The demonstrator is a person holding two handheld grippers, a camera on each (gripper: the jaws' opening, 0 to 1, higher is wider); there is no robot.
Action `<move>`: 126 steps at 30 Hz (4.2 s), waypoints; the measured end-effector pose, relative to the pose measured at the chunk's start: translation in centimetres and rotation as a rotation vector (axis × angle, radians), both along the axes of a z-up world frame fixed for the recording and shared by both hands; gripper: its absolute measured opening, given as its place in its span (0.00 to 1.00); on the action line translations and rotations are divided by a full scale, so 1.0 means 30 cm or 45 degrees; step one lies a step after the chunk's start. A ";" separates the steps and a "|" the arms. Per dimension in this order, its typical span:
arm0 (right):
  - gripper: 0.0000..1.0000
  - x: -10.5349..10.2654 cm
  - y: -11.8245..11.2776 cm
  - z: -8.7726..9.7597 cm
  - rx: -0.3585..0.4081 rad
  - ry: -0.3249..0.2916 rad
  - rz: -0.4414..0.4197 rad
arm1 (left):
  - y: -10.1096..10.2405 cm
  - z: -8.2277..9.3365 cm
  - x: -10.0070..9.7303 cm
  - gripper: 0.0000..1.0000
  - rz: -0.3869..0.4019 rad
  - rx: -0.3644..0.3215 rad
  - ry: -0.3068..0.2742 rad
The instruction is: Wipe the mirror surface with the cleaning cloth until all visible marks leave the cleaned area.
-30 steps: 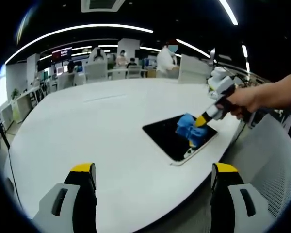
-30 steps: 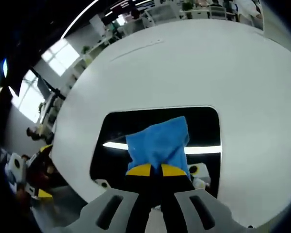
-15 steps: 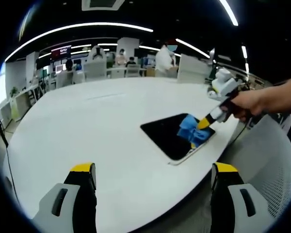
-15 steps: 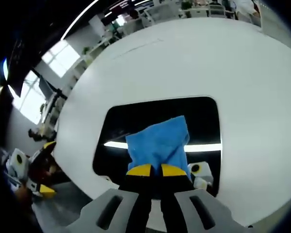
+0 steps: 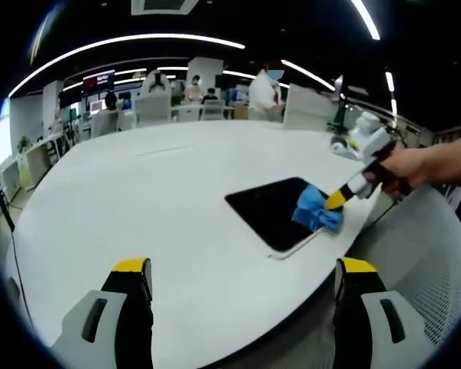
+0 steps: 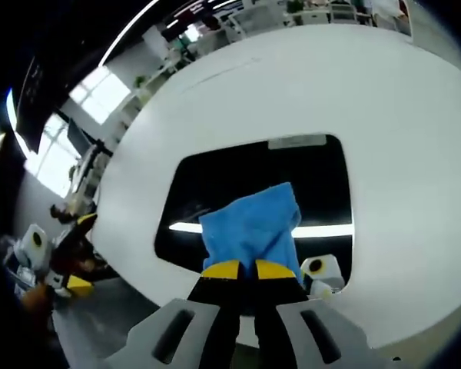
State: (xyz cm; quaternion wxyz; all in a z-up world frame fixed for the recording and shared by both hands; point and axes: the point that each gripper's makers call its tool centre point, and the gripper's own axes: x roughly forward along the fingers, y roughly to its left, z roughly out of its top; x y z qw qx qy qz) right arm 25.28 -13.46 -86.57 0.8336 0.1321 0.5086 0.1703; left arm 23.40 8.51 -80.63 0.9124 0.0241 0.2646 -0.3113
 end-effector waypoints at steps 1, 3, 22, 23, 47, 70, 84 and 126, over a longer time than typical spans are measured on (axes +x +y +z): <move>0.00 -0.004 0.001 0.000 0.001 0.001 0.000 | -0.001 0.000 -0.001 0.99 -0.004 0.001 0.001; 0.00 -0.012 0.002 0.000 0.003 0.000 0.002 | -0.005 -0.002 -0.004 0.99 -0.014 0.001 0.006; 0.00 -0.027 0.001 0.000 0.024 0.038 0.033 | -0.012 -0.002 -0.006 0.99 -0.027 -0.002 0.008; 0.00 -0.026 0.000 0.000 0.030 0.044 0.032 | -0.012 -0.001 -0.006 0.99 -0.025 -0.003 0.009; 0.00 -0.024 -0.029 0.002 0.031 0.046 0.007 | -0.006 -0.001 0.001 0.99 -0.019 -0.007 -0.001; 0.00 -0.026 -0.140 0.000 0.026 0.045 -0.046 | -0.004 0.001 0.002 0.99 -0.007 -0.009 0.001; 0.00 -0.031 -0.167 0.001 0.031 0.046 -0.080 | -0.003 -0.001 0.002 0.99 -0.008 -0.003 0.000; 0.00 0.118 -0.172 0.001 -0.065 0.052 -0.091 | 0.000 0.000 0.005 0.99 -0.001 -0.011 0.000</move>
